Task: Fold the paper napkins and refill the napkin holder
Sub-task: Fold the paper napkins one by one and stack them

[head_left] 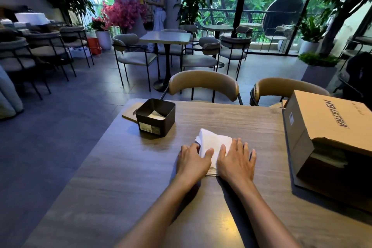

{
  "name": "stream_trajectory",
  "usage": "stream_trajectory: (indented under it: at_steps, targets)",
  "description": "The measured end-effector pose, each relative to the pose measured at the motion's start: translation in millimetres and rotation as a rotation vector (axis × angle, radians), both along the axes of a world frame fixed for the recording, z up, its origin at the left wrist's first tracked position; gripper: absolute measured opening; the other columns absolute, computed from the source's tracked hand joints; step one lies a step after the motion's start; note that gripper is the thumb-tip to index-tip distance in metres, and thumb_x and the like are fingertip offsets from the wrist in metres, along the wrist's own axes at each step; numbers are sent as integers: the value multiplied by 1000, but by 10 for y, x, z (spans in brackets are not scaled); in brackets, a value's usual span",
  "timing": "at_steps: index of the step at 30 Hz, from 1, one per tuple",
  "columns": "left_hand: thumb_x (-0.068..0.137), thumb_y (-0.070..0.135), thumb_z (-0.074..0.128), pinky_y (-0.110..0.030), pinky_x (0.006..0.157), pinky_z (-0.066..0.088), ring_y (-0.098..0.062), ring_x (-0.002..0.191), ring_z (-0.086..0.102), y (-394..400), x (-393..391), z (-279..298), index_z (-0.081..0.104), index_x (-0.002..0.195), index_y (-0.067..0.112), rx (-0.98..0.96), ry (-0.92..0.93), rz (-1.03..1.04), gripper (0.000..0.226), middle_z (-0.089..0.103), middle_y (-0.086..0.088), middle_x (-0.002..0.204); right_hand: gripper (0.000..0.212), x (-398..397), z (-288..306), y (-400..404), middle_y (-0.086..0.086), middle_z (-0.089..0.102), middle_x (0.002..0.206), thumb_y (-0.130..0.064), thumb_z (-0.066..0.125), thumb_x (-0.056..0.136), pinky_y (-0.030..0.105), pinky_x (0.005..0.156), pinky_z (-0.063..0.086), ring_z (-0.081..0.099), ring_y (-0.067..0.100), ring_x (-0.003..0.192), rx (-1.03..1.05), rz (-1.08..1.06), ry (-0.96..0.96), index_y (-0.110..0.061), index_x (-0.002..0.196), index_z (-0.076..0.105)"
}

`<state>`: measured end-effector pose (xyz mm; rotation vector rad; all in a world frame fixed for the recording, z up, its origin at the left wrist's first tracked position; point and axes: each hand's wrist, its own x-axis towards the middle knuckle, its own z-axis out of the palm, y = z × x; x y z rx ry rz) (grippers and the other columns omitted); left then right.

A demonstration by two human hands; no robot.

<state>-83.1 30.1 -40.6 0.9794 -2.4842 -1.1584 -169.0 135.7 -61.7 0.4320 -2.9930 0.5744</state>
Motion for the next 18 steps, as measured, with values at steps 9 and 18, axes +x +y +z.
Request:
stream_trajectory:
  at_steps: [9,18]
  targets:
    - [83,31,78,-19,41,50,-14,84,67,67,-57,198,48,119,14,796,300,138,50,66,-3,112,66,0,-10,4,4,18,168,-49,19,103,46,125,4,10,25,155,-20,7,-9,-13,158,22]
    - [90,20,69,-38,83,60,-20,92,73,-52,-189,144,70,113,6,537,254,-47,27,77,-5,97,76,62,62,94,4,28,164,-62,16,101,41,124,11,20,20,151,-287,50,21,-14,160,19]
